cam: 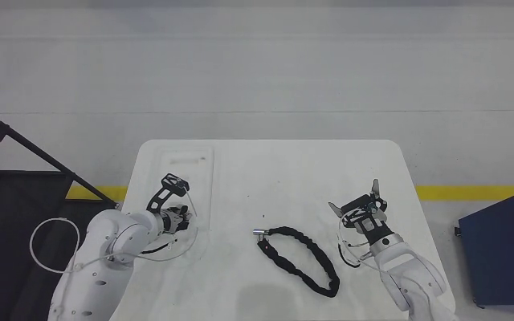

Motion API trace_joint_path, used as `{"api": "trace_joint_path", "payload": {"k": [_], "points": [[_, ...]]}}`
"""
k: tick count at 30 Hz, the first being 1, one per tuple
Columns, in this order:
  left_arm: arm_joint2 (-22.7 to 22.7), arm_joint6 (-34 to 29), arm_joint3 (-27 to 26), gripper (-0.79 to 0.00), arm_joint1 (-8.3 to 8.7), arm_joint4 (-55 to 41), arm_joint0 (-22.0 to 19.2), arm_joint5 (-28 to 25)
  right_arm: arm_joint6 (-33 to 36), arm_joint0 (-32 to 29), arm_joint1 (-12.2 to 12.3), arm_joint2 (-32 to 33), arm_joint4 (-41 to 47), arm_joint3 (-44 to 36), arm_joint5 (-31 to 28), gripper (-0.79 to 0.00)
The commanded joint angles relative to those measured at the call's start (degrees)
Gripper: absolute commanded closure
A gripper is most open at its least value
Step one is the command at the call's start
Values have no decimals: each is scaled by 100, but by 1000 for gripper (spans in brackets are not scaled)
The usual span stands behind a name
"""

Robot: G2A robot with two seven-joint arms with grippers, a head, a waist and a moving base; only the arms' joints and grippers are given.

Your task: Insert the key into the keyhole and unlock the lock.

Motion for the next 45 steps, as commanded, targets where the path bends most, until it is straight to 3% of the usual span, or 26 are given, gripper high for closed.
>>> {"api": "trace_joint_path", "payload": {"k": [1, 11, 13, 19, 29, 34, 40, 45], "points": [[27, 15, 23, -154, 4, 21, -13, 12, 0, 0, 0, 0, 0, 0, 0, -785], [168, 107, 145, -71, 15, 74, -85, 166, 0, 0, 0, 0, 0, 0, 0, -785], [171, 130, 145, 0, 21, 89, -75, 176, 0, 0, 0, 0, 0, 0, 0, -785], [56, 234, -11, 0, 53, 218, -6, 190, 0, 0, 0, 0, 0, 0, 0, -785], [-530, 673, -808, 0, 151, 441, 482, -190, 0, 0, 0, 0, 0, 0, 0, -785], [-1190, 2145, -1121, 0, 177, -155, 1002, -926, 0, 0, 0, 0, 0, 0, 0, -785], [-1876, 3490, -724, 0, 191, -1240, 1462, -1992, 0, 0, 0, 0, 0, 0, 0, -785], [-2047, 4285, 48, 0, 233, -2166, 1550, -3875, 0, 0, 0, 0, 0, 0, 0, -785]]}}
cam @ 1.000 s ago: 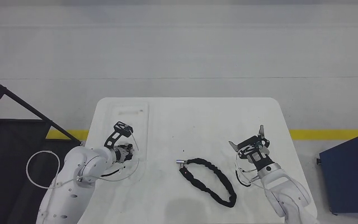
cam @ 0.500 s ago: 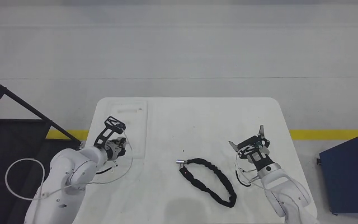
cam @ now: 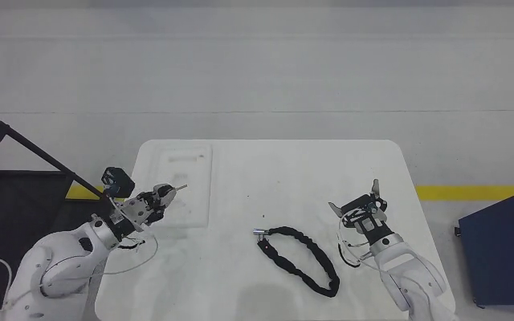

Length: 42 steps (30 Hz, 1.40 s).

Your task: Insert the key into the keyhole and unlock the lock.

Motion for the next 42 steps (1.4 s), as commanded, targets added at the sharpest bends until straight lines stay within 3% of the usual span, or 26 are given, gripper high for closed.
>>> {"api": "trace_joint_path", "payload": {"k": [1, 9, 15, 37, 42], "points": [[-9, 295, 388, 0, 22, -333, 0, -1008, 0, 0, 0, 0, 0, 0, 0, -785], [937, 672, 672, 0, 223, -38, -287, -1177, 0, 0, 0, 0, 0, 0, 0, -785], [1663, 1679, 967, 0, 460, 31, -575, -1177, 0, 0, 0, 0, 0, 0, 0, -785], [1692, 1741, 996, 0, 474, 33, -590, -1177, 25, 26, 3, 9, -54, 26, -30, -785], [1692, 1741, 996, 0, 474, 33, -590, -1177, 149, 404, 107, -195, -1347, -231, -1322, -785]]}}
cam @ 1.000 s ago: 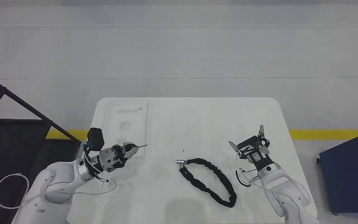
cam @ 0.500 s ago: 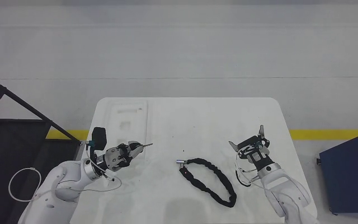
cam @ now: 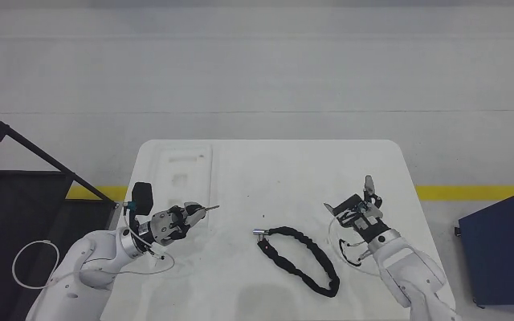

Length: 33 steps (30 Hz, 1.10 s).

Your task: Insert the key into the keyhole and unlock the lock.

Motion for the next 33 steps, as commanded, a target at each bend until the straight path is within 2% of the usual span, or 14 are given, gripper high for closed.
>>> {"api": "trace_joint_path", "payload": {"k": [1, 4, 9, 13, 15, 29, 31, 33], "points": [[0, 0, 0, 0, 0, 0, 0, 0, 57, 190, 40, -143, -623, -72, -637, -785], [0, 0, 0, 0, 0, 0, 0, 0, 437, 547, 45, -516, -1089, -78, -1247, -785], [0, 0, 0, 0, 0, 0, 0, 0, 871, 1235, -26, -1522, -1512, 204, -2232, -785], [0, 0, 0, 0, 0, 0, 0, 0, 1053, 1722, -149, -2212, -1466, 756, -2460, -785], [0, 0, 0, 0, 0, 0, 0, 0, 1076, 1937, -217, -2437, -1430, 1005, -2281, -785], [0, 0, 0, 0, 0, 0, 0, 0, 1064, 1960, -229, -2455, -1377, 1048, -2219, -785], [0, 0, 0, 0, 0, 0, 0, 0, 1044, 1896, -233, -2359, -922, 995, -2414, -785], [0, 0, 0, 0, 0, 0, 0, 0, 1379, 1907, -234, -2167, -270, 843, -2889, -785]]}}
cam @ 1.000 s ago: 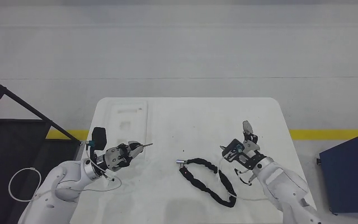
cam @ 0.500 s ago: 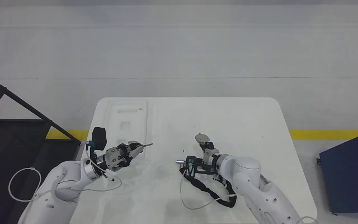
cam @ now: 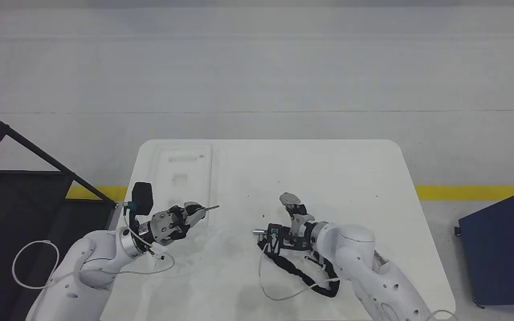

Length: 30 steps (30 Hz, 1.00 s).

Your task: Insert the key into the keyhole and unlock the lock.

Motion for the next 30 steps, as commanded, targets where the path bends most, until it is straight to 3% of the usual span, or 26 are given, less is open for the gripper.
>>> {"api": "trace_joint_path", "payload": {"k": [1, 3, 5, 8, 10, 20, 30], "points": [[0, 0, 0, 0, 0, 0, 0, 0, 371, 1, -7, 164, 904, -163, -555, -785], [0, 0, 0, 0, 0, 0, 0, 0, 1020, 101, -18, 232, 1689, -299, -1181, -785], [0, 0, 0, 0, 0, 0, 0, 0, 1797, 131, -41, 200, 2426, -217, -1383, -785], [0, 0, 0, 0, 0, 0, 0, 0, 2908, 409, -89, -55, 3276, -251, -1187, -785], [0, 0, 0, 0, 0, 0, 0, 0, 3217, 739, -81, -368, 3406, -181, -878, -785], [0, 0, 0, 0, 0, 0, 0, 0, 4094, 2307, 4, -1868, 4462, 800, -2, -785], [0, 0, 0, 0, 0, 0, 0, 0, 4527, 3280, 284, -3014, 5696, 946, 432, -785]]}}
